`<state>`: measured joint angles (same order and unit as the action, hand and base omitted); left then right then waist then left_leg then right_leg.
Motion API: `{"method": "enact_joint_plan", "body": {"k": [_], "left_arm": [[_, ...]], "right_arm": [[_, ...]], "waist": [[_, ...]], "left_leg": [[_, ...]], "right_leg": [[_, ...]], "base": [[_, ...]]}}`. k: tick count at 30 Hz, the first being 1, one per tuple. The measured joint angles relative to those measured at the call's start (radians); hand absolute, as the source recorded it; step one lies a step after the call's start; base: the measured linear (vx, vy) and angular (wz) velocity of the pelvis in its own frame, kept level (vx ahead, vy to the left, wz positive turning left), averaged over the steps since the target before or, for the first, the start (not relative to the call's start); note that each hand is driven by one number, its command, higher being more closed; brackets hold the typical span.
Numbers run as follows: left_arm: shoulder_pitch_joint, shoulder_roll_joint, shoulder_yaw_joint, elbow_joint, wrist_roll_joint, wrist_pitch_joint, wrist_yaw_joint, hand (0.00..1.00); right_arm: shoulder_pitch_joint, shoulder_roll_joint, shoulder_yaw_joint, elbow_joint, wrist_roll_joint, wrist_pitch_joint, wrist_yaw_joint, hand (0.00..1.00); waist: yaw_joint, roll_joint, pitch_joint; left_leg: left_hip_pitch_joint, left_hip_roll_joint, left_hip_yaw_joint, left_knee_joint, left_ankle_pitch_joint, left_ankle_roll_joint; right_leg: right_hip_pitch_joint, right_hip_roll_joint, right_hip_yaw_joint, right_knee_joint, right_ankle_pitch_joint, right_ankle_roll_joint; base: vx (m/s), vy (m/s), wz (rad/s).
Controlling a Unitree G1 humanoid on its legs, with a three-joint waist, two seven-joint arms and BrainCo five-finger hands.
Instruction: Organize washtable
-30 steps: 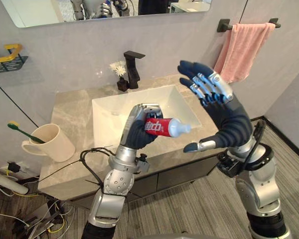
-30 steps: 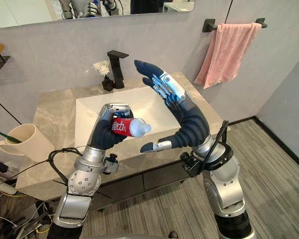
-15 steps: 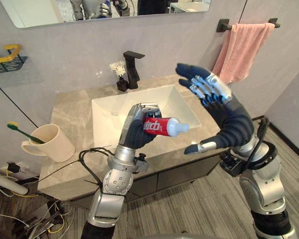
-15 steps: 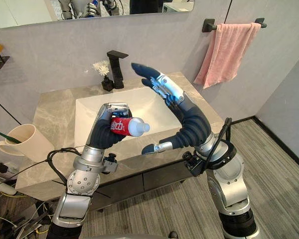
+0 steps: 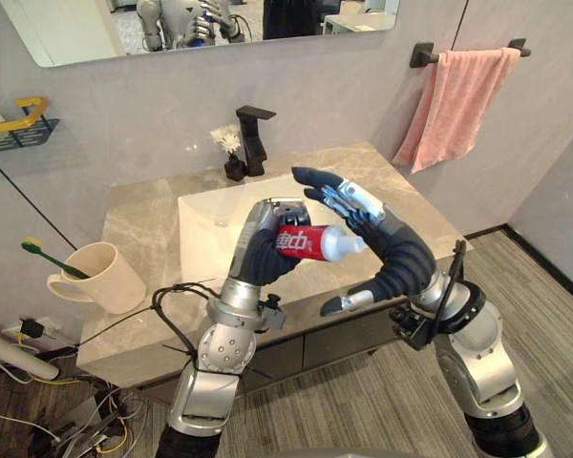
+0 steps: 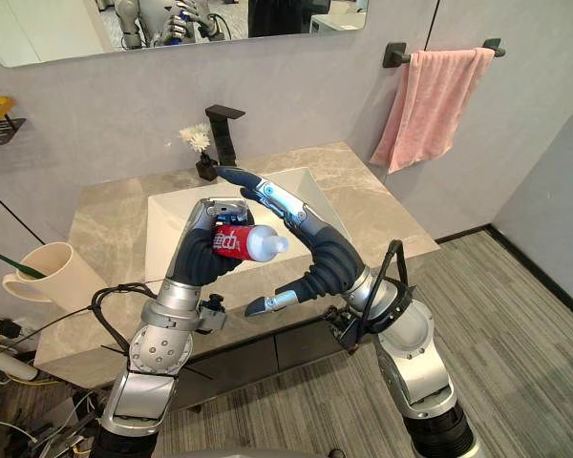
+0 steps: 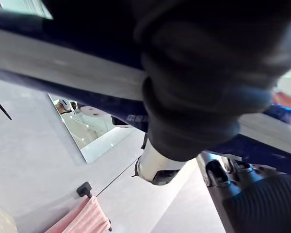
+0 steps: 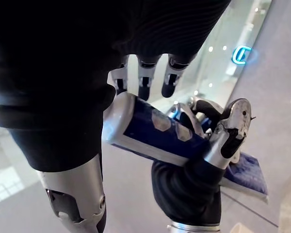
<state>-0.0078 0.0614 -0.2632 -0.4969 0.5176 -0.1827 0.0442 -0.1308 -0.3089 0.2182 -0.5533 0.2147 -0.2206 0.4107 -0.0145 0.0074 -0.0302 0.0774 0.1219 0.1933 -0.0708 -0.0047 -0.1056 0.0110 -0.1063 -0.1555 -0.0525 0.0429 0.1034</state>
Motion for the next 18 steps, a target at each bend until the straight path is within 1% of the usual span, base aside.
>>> {"method": "enact_joint_plan", "body": {"k": [4, 10, 15, 18], "left_arm": [[-0.003, -0.001, -0.010, -0.002, -0.001, 0.002, -0.003, 1.00], [-0.007, -0.001, -0.010, -0.002, -0.006, 0.003, -0.003, 1.00], [-0.011, -0.001, -0.013, -0.002, -0.008, 0.004, -0.003, 1.00], [-0.011, -0.001, -0.014, -0.002, -0.008, 0.005, -0.003, 1.00]], "right_arm": [[0.001, 0.017, 0.032, 0.024, -0.025, 0.000, -0.020, 0.00], [0.001, 0.027, 0.034, 0.026, -0.029, -0.001, -0.028, 0.00], [0.001, 0.031, 0.038, 0.031, -0.039, -0.011, -0.040, 0.00], [0.001, 0.052, 0.043, 0.038, -0.051, -0.013, -0.049, 0.00]], "waist": [[0.000, 0.000, 0.000], [0.000, 0.000, 0.000], [0.000, 0.000, 0.000], [0.000, 0.000, 0.000]], "left_leg": [[-0.001, 0.000, -0.001, 0.000, 0.000, 0.000], [-0.001, 0.000, -0.002, 0.000, 0.000, 0.000], [-0.001, 0.000, -0.003, 0.000, 0.000, 0.000], [-0.001, 0.000, -0.002, 0.000, 0.000, 0.000]], "right_leg": [[0.000, 0.000, -0.001, 0.000, 0.000, 0.000], [0.001, 0.000, -0.003, 0.000, 0.000, 0.000], [0.001, 0.000, -0.004, 0.000, 0.000, 0.000], [0.001, 0.000, -0.004, 0.000, 0.000, 0.000]], "base": [[0.00, 0.000, 0.00], [0.00, 0.000, 0.00], [0.00, 0.000, 0.00], [0.00, 0.000, 0.00]]}}
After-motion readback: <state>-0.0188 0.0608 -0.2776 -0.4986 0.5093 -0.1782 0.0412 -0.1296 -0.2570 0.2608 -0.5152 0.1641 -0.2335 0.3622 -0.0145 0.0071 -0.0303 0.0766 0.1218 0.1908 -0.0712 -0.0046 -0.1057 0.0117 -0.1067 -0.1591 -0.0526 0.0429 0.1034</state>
